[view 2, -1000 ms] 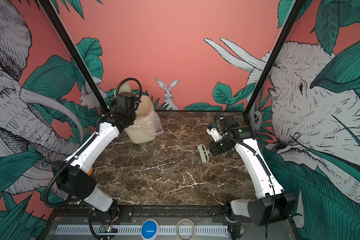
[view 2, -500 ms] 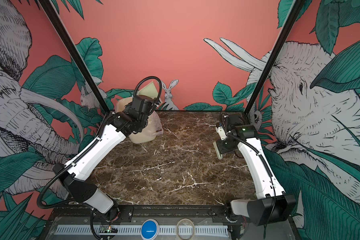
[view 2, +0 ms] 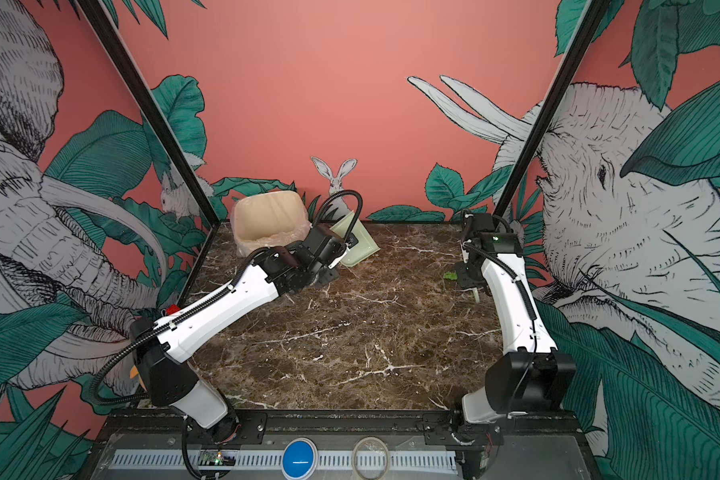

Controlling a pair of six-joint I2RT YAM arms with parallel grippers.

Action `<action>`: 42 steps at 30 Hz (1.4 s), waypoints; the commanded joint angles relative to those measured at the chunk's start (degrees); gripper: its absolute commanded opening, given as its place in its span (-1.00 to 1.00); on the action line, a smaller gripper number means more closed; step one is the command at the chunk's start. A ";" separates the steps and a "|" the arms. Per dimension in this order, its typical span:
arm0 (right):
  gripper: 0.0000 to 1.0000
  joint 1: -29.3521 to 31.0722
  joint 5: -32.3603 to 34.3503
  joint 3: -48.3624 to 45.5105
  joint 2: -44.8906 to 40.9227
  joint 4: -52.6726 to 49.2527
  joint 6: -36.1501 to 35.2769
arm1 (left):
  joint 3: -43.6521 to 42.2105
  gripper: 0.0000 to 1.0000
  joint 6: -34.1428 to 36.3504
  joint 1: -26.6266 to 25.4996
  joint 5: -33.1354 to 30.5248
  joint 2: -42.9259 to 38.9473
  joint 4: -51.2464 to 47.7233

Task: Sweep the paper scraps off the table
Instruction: 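Lower the dustpan with the left while the right brush nears the last scrap, then push the last green scrap toward the dustpan with the right brush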

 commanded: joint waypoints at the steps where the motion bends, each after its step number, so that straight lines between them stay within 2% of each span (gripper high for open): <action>1: -1.00 -2.19 2.82 3.11 2.78 2.81 -1.26 | -3.78 -0.74 -7.50 -0.61 5.40 -3.11 1.83; 5: -1.00 -4.29 3.07 6.22 8.86 5.12 -1.96 | -7.25 -0.73 -9.62 -1.22 7.03 -3.57 3.21; 12: -1.00 -4.50 6.52 13.76 19.21 5.34 -5.10 | -11.15 -0.73 -10.62 -1.94 9.05 -3.54 3.44; 19: -1.00 -4.50 5.69 14.81 24.06 8.42 -7.82 | -14.28 -0.73 -13.05 -2.57 12.12 -3.95 4.27; 25: -1.00 -4.37 4.72 18.50 28.74 8.47 -8.66 | -15.20 -0.73 -13.61 -3.26 12.16 -3.41 3.99; 34: -1.00 -0.46 2.85 21.92 33.06 7.16 -10.70 | -16.37 -0.73 -14.28 -3.26 12.22 -3.22 4.21; 42: -1.00 4.93 -0.69 20.75 32.67 4.66 -11.61 | -17.81 -0.73 -14.59 -3.26 11.71 -4.13 4.12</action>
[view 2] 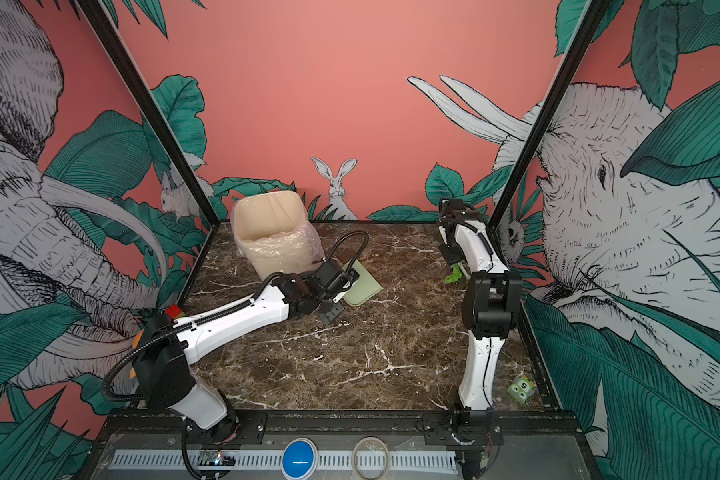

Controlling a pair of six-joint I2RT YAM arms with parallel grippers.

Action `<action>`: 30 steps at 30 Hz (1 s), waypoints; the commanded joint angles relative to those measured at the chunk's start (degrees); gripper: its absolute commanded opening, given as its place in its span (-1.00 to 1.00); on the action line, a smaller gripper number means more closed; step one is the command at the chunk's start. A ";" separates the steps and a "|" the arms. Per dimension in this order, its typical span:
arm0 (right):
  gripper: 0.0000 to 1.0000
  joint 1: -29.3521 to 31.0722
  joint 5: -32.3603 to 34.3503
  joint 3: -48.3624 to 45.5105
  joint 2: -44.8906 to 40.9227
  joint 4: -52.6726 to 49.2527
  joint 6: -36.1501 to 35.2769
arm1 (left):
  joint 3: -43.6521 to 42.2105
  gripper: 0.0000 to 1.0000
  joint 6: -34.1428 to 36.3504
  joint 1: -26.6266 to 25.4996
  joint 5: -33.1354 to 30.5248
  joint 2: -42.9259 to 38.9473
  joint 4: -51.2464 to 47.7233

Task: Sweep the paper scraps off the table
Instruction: 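Push the last green scrap toward the dustpan with the right brush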

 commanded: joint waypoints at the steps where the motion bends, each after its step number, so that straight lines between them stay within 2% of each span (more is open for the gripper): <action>1: -1.00 2.40 -4.10 -0.37 -0.12 -3.79 -0.37 | -1.35 -0.73 -1.41 -0.29 0.02 -3.15 0.10; 14: -1.00 14.70 -10.20 -11.15 -10.11 -8.99 2.59 | -4.40 -0.72 -2.84 -0.55 0.59 -4.79 -1.20; 23: -1.00 24.02 -12.68 -13.90 -13.93 -12.91 5.28 | -7.70 -0.72 -4.96 -1.88 1.05 -6.53 -3.52; 30: -1.00 28.89 -14.80 -14.01 -16.27 -15.10 8.99 | -10.69 -0.71 -7.08 -4.44 2.00 -9.13 -7.15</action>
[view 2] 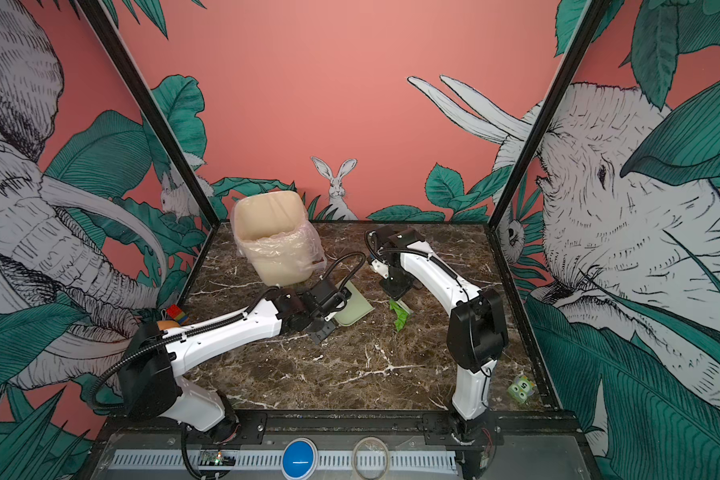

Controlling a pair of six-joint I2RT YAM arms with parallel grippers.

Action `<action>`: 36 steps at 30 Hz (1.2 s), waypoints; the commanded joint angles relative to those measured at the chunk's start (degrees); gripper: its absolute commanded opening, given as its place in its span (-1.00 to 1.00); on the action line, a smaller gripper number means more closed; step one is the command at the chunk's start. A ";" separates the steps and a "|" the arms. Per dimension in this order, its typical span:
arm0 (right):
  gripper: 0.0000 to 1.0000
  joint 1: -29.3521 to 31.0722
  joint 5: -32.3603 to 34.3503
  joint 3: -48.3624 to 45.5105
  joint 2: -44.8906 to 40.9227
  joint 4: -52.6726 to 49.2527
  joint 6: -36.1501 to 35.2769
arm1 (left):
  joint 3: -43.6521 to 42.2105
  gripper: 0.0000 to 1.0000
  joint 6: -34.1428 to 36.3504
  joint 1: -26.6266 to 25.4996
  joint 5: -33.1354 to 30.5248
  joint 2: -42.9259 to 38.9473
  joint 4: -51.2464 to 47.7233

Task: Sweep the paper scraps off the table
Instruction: 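Push the last green scrap toward the dustpan with the right brush, then sweep the green scrap into the dustpan with the right brush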

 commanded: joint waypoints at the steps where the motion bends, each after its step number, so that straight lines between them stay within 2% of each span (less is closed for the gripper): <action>1: -1.00 1.15 -2.58 -0.07 -3.17 -3.67 2.93 | -1.76 -0.71 -2.60 -1.41 1.34 -3.69 -3.78; 9: -1.00 -0.44 1.76 -0.56 -6.86 -8.00 5.05 | -4.68 -0.71 -2.40 -4.87 6.69 -4.50 -6.05; 14: -1.00 -1.98 0.84 -3.06 -9.01 -7.57 6.35 | -5.11 -0.71 0.26 -5.45 11.12 -2.32 -4.68; 21: -1.00 -2.09 -0.38 -3.85 -7.70 -8.71 7.68 | -1.75 -0.71 3.45 -5.43 13.56 4.35 -2.96; 36: -1.00 -2.09 -2.08 -4.88 -6.19 -6.71 9.84 | 5.16 -0.73 5.97 -5.41 10.83 13.97 -2.04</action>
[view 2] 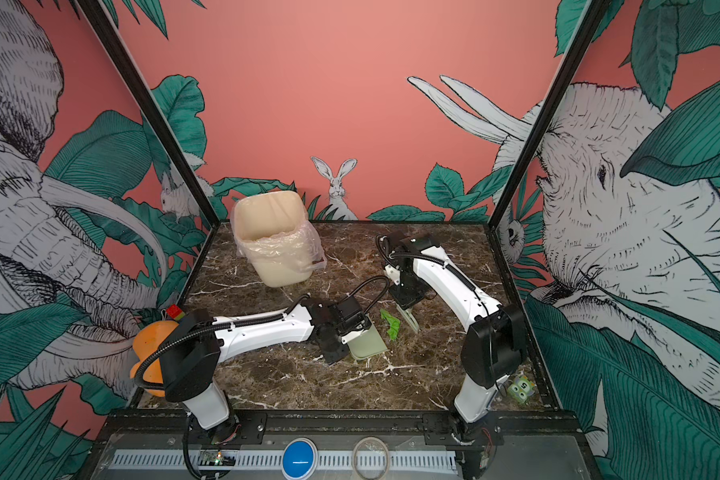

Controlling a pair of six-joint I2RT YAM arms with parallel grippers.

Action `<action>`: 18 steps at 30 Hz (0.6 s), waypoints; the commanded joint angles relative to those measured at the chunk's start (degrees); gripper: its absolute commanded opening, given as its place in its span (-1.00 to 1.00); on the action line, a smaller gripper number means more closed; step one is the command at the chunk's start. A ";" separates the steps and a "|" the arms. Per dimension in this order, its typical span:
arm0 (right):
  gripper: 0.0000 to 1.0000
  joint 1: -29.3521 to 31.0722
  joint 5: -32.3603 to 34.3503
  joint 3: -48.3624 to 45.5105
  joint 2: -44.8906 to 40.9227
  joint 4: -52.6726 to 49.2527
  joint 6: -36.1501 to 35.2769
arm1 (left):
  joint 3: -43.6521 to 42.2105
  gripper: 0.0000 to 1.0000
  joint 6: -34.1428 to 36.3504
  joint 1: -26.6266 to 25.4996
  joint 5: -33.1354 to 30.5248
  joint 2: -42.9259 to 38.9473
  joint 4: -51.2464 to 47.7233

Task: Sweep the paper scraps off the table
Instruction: 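Sweep the green scrap into the dustpan with the right brush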

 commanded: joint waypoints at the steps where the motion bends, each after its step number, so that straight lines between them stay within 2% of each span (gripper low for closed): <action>1: -1.00 0.07 -0.66 0.34 1.10 -0.53 0.79 | 1.79 -0.73 1.08 -0.27 -0.81 1.11 -0.37; 18: -1.00 1.42 -3.21 0.44 2.02 -0.06 1.32 | 3.31 -0.76 1.31 0.21 -1.75 4.61 0.91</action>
